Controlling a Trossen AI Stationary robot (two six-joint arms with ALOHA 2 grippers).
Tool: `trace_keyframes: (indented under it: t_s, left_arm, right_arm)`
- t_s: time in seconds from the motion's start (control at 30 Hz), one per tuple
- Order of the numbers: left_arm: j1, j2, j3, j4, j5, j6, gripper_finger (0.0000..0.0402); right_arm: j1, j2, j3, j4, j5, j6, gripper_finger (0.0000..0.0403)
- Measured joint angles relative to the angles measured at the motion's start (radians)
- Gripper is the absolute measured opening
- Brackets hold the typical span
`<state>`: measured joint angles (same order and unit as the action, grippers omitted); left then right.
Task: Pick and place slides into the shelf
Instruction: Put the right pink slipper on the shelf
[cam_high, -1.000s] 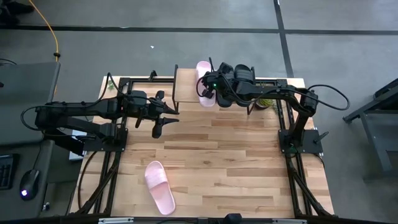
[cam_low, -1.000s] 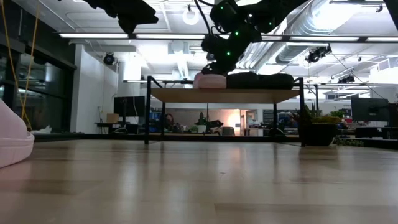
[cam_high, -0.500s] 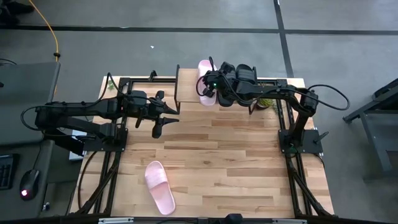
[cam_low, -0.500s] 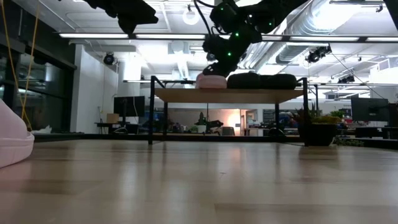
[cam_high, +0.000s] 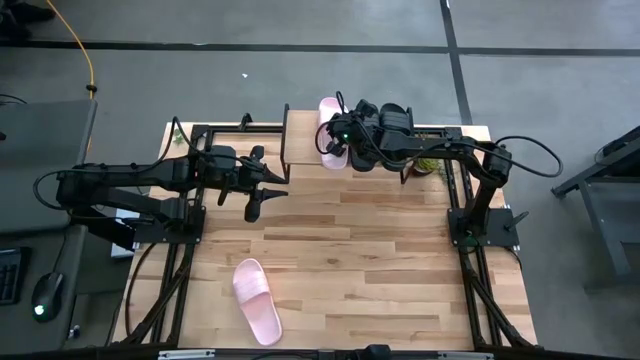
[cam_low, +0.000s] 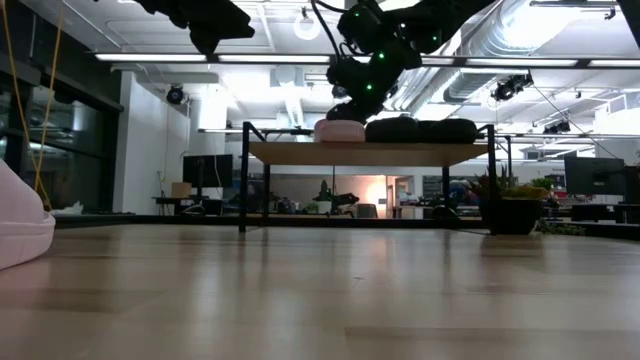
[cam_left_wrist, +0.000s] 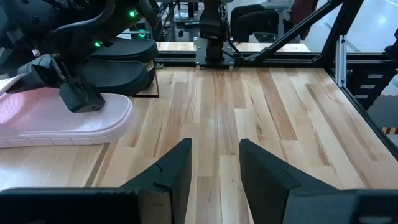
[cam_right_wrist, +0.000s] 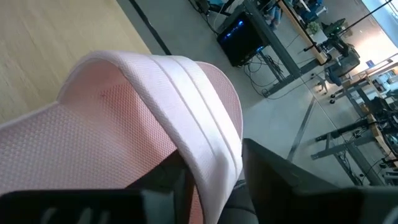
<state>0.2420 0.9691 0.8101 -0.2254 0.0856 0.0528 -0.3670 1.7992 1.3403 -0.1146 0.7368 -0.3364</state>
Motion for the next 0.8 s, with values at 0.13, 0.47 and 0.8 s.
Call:
trace_keyframes:
  t_s: [0.13, 0.47, 0.8]
  left_arm:
    - [0.0, 0.0, 0.0, 0.0, 0.0, 0.0, 0.012]
    - [0.0, 0.0, 0.0, 0.0, 0.0, 0.0, 0.012]
    - [0.0, 0.0, 0.0, 0.0, 0.0, 0.0, 0.012]
  right_arm:
    - [0.008, 0.0, 0.0, 0.0, 0.0, -0.002, 0.0138]
    - [0.009, 0.0, 0.0, 0.007, -0.004, -0.005, 0.0142]
    - [0.009, 0.0, 0.0, 0.013, -0.015, -0.005, 0.0142]
